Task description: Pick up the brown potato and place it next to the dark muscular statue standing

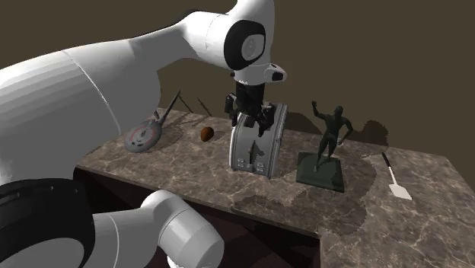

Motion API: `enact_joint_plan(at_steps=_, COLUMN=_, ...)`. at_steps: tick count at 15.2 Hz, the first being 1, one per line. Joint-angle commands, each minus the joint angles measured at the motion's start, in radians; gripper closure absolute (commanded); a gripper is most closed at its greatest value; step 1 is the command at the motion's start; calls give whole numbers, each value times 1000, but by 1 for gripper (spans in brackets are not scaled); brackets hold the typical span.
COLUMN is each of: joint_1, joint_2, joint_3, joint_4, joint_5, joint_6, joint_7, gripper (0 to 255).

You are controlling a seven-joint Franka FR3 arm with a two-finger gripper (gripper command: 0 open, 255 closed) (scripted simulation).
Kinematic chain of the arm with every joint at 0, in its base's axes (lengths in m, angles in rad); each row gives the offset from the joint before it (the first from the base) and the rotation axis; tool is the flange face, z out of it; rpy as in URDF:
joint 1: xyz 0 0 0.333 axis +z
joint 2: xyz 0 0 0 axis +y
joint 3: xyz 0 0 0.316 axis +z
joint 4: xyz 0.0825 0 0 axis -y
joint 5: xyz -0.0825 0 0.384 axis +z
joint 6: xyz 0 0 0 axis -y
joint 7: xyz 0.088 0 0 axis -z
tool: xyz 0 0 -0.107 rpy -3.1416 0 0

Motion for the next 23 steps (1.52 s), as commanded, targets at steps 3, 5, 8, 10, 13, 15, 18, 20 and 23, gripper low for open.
enact_joint_plan(at_steps=3, joint_1=13, joint_2=-3, joint_3=33, joint_4=-46, joint_5=26, joint_6=59, joint_7=30, gripper=0)
enact_joint_plan(at_steps=5, joint_1=26, joint_2=-1, joint_3=67, joint_4=-87, joint_5=52, joint_6=119, joint_7=60, gripper=0)
enact_joint_plan(at_steps=8, joint_1=47, joint_2=14, joint_3=120, joint_4=-139, joint_5=90, joint_6=212, joint_7=103, gripper=0)
enact_joint_plan(at_steps=10, joint_1=61, joint_2=32, joint_3=157, joint_4=-168, joint_5=114, joint_6=276, joint_7=132, gripper=0)
enact_joint_plan(at_steps=13, joint_1=80, joint_2=71, joint_3=215, joint_4=-200, joint_5=147, joint_6=376, joint_7=175, gripper=0)
enact_joint_plan(at_steps=15, joint_1=91, joint_2=105, joint_3=255, joint_4=-214, joint_5=165, joint_6=443, joint_7=204, gripper=0)
enact_joint_plan(at_steps=18, joint_1=104, joint_2=169, joint_3=316, joint_4=-225, joint_5=186, joint_6=546, joint_7=249, gripper=0)
enact_joint_plan(at_steps=20, joint_1=109, joint_2=218, joint_3=359, joint_4=-224, joint_5=194, joint_6=615, joint_7=281, gripper=0)
enact_joint_plan(at_steps=23, joint_1=108, joint_2=303, joint_3=425, joint_4=-213, joint_5=192, joint_6=717, joint_7=334, gripper=0)
